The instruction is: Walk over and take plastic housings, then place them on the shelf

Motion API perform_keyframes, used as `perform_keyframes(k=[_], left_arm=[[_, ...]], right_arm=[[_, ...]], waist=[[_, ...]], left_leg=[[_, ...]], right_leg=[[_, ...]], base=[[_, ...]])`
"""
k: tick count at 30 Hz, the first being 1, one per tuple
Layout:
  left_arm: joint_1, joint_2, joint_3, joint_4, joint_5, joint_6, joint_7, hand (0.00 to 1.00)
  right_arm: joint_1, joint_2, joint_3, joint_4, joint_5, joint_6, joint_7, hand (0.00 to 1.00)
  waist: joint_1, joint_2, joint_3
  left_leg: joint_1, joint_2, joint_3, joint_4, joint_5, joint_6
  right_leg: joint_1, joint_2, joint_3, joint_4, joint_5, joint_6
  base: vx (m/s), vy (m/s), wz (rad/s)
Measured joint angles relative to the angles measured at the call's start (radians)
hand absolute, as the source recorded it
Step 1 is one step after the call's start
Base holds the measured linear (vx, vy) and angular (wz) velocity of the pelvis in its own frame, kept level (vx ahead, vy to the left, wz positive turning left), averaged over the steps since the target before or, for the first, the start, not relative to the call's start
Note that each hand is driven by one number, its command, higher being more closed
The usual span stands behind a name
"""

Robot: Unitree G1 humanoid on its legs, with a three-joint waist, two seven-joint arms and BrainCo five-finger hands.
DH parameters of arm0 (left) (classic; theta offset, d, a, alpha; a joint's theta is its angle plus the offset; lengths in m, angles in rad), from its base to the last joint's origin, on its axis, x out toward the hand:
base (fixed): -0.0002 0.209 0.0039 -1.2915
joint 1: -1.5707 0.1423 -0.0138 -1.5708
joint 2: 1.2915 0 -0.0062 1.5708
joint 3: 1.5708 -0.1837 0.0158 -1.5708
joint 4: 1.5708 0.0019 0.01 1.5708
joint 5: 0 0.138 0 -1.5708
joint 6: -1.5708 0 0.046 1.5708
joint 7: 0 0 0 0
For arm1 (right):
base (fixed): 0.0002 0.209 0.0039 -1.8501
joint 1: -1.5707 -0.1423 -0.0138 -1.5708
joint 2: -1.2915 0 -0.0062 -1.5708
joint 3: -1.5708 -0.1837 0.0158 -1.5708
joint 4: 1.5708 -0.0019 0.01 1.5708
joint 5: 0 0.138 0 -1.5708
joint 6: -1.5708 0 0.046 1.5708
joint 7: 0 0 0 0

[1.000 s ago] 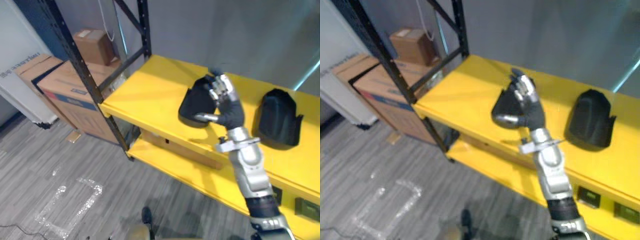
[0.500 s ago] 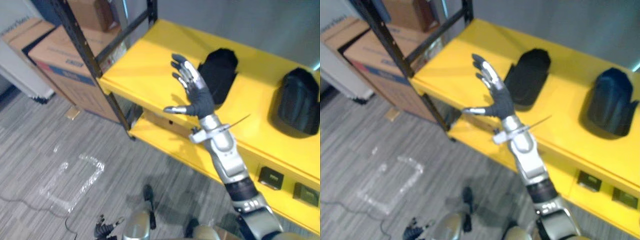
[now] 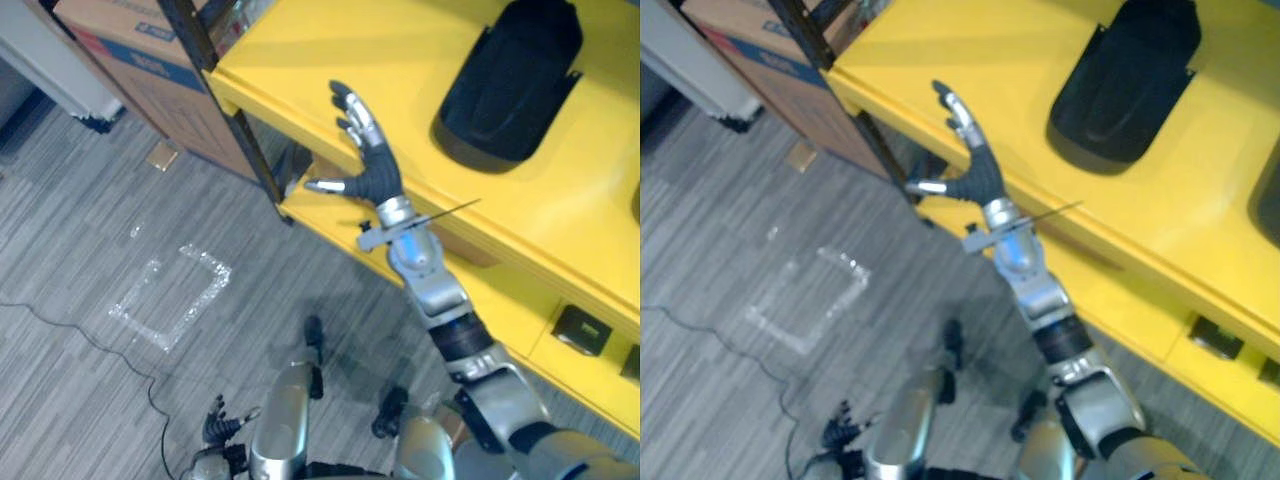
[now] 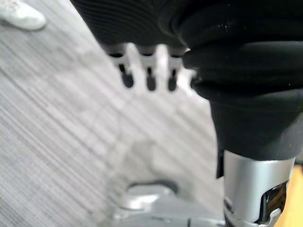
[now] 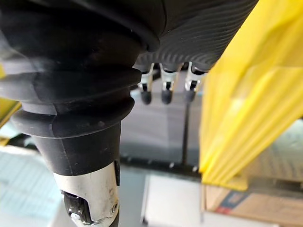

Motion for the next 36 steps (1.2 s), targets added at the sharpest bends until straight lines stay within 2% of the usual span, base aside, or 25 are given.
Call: perform_keyframes(k=[3,4,8,10,13,14,17,20,24,27,31,34,36], left_arm=[[-0.005,0.0,-0.028,0.008,-0.007,0.0,0.001,0.0],[-0.006,0.0,-0.037,0.012,-0.009,-0.001,0.001,0.0],[-0.007,-0.001,-0.044,0.017,-0.009,-0.002,0.001,0.0],[-0.007,-0.001,-0.051,0.017,-0.009,-0.002,0.002,0.0],[-0.007,0.0,-0.074,0.014,-0.01,-0.011,0.003,0.0],[-0.007,0.0,-0.08,0.013,-0.016,-0.011,0.003,0.0],[-0.006,0.001,-0.098,0.013,-0.048,-0.008,0.004,0.0],[-0.006,0.001,-0.107,0.01,-0.063,-0.003,0.004,0.0],[-0.006,0.001,-0.113,0.008,-0.078,0.009,0.003,0.0],[-0.006,-0.005,-0.121,0.006,-0.079,0.009,0.003,0.0],[-0.006,-0.004,-0.127,0.005,-0.086,0.01,0.004,0.0],[-0.006,-0.003,-0.128,0.005,-0.086,0.011,0.004,0.0],[-0.006,-0.003,-0.128,0.006,-0.086,0.011,0.004,0.0]], right_arm=[[-0.039,0.029,-0.01,0.025,-0.03,0.003,-0.085,0.0],[-0.062,0.049,-0.026,0.031,-0.051,0.023,-0.13,0.0],[-0.079,0.068,-0.041,0.037,-0.06,0.048,-0.205,0.0],[-0.079,0.07,-0.045,0.041,-0.061,0.061,-0.223,0.0],[-0.11,0.07,-0.063,0.067,-0.057,0.078,-0.253,0.0],[-0.124,0.069,-0.077,0.074,-0.054,0.097,-0.259,0.0],[-0.15,0.064,-0.109,0.122,-0.045,0.145,-0.3,0.0],[-0.164,0.046,-0.151,0.181,0.004,0.163,-0.336,0.0],[-0.199,0.018,-0.187,0.221,0.026,0.168,-0.36,0.0],[-0.215,-0.006,-0.223,0.231,0.044,0.168,-0.366,0.0],[-0.222,-0.039,-0.242,0.239,0.063,0.163,-0.367,0.0],[-0.235,-0.048,-0.255,0.267,0.084,0.14,-0.352,0.0],[-0.235,-0.048,-0.258,0.273,0.093,0.121,-0.307,0.0]], waist=[[0.009,0.015,0.007],[0.01,0.023,0.01],[0.013,0.029,0.012],[0.013,0.033,0.015],[0.011,0.056,0.022],[0.01,0.063,0.022],[0.011,0.066,0.019],[0.011,0.071,0.018],[0.011,0.074,0.019],[0.013,0.089,0.018],[0.013,0.091,0.017],[0.014,0.091,0.017],[0.014,0.091,0.017]], left_leg=[[-0.002,0.0,-0.004,0.0,0.003,-0.003],[-0.002,-0.006,-0.006,0.001,0.005,-0.006],[0.003,-0.011,-0.008,0.001,0.008,-0.002],[0.013,-0.012,-0.008,0.001,0.008,-0.001],[0.019,-0.012,-0.009,0.008,0.007,-0.001],[0.019,-0.013,-0.01,0.01,0.007,-0.001],[0.035,-0.019,-0.014,0.01,0.008,-0.001],[0.036,-0.021,-0.023,0.009,0.009,-0.003],[0.044,-0.03,-0.024,-0.004,0.011,-0.006],[0.047,-0.036,-0.024,-0.006,0.011,-0.006],[0.048,-0.037,-0.024,-0.005,0.011,-0.006],[0.049,-0.037,-0.024,-0.004,0.012,-0.006],[0.049,-0.037,-0.024,-0.004,0.012,-0.007]], right_leg=[[-0.008,-0.005,-0.001,0.021,-0.011,-0.001],[-0.01,-0.013,-0.003,0.035,-0.02,0.001],[-0.008,-0.02,-0.005,0.047,-0.022,0.004],[0.002,-0.021,-0.005,0.047,-0.024,0.004],[0.007,-0.024,-0.004,0.058,-0.033,0.005],[0.006,-0.026,-0.004,0.066,-0.038,0.007],[0.016,-0.035,-0.008,0.082,-0.052,0.006],[0.02,-0.038,-0.018,0.087,-0.058,0.005],[0.021,-0.049,-0.02,0.099,-0.064,0.008],[0.022,-0.054,-0.019,0.101,-0.064,0.009],[0.022,-0.057,-0.019,0.109,-0.069,0.01],[0.02,-0.059,-0.019,0.116,-0.072,0.007],[0.02,-0.059,-0.019,0.117,-0.073,0.007]], base=[[-0.02,-0.031,0.05],[-0.01,-0.033,0.08],[0.01,-0.016,0.03],[0.02,-0.015,0.0],[-0.01,-0.033,0.0],[-0.01,-0.033,0.02],[-0.01,-0.02,0.05],[-0.01,-0.017,0.08],[0.0,-0.002,0.03],[0.0,0.0,0.0],[0.0,0.0,0.0],[0.0,0.0,0.0],[0.0,0.0,0.0]])
